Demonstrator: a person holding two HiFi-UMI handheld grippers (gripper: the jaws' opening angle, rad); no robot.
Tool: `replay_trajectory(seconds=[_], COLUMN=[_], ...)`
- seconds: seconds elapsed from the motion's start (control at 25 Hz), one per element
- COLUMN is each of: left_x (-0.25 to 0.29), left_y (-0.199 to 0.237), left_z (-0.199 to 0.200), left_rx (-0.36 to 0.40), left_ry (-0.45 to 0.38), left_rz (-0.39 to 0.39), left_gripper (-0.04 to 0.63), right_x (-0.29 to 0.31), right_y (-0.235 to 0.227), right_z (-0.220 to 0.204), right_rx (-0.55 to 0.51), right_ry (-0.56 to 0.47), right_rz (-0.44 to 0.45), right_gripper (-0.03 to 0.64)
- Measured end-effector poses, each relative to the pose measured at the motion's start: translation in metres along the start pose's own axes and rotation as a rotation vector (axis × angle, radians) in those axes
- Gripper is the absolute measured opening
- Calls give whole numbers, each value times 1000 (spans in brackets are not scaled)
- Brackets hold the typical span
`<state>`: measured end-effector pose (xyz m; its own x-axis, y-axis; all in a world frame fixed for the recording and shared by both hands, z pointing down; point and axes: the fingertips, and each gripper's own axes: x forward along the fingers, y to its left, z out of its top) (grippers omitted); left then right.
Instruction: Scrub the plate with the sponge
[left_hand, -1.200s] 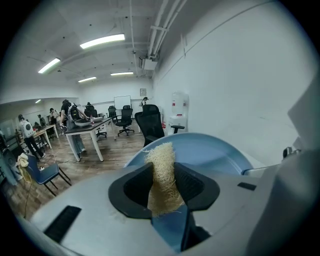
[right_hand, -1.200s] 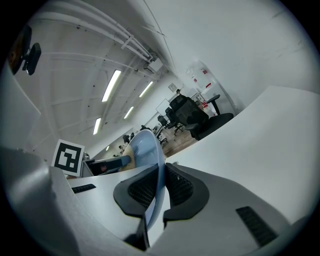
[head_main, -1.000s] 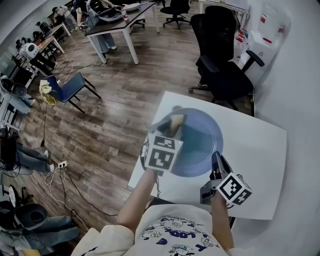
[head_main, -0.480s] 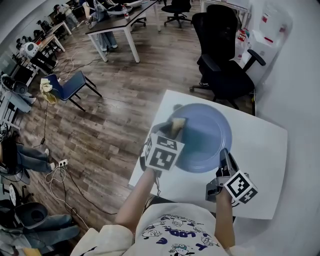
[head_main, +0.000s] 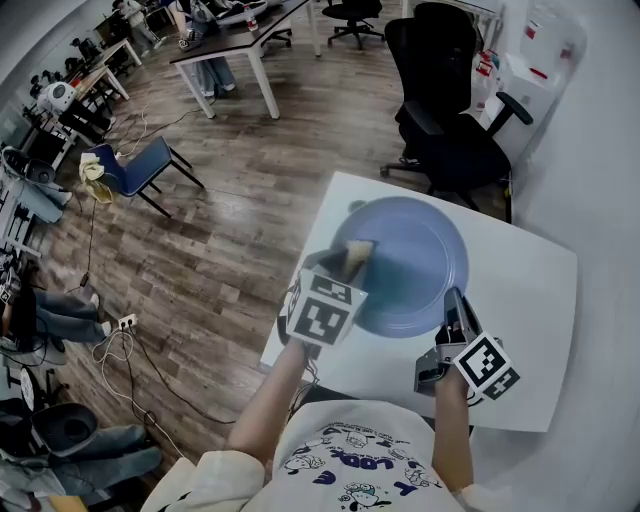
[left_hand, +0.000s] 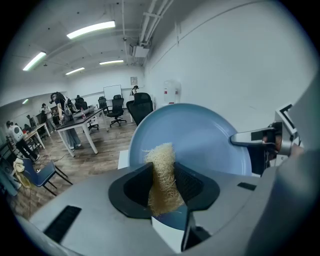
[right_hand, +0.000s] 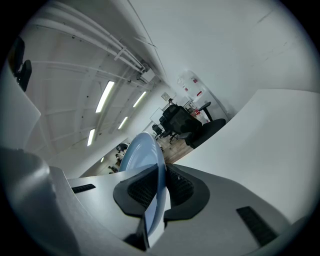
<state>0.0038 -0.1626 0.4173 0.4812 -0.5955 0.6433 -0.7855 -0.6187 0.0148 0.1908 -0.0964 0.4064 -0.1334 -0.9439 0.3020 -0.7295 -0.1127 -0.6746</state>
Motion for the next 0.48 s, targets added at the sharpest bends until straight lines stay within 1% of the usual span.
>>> replay_trajectory(seconds=[0.16, 0.36, 0.48], left_x=[-3, -6, -8], left_y=[-10, -30, -44], left_z=[-8, -17, -23], left_rx=[7, 37, 40], left_ry=[9, 31, 40], left_rz=[-36, -74, -126], left_gripper=[141, 140, 140], right_x=[1, -1, -4], right_y=[0, 0, 0], right_z=[0, 3, 2], right_rx=[12, 9, 9], right_ry=[-9, -18, -26], right_rz=[-5, -16, -22], right_gripper=[37, 35, 37])
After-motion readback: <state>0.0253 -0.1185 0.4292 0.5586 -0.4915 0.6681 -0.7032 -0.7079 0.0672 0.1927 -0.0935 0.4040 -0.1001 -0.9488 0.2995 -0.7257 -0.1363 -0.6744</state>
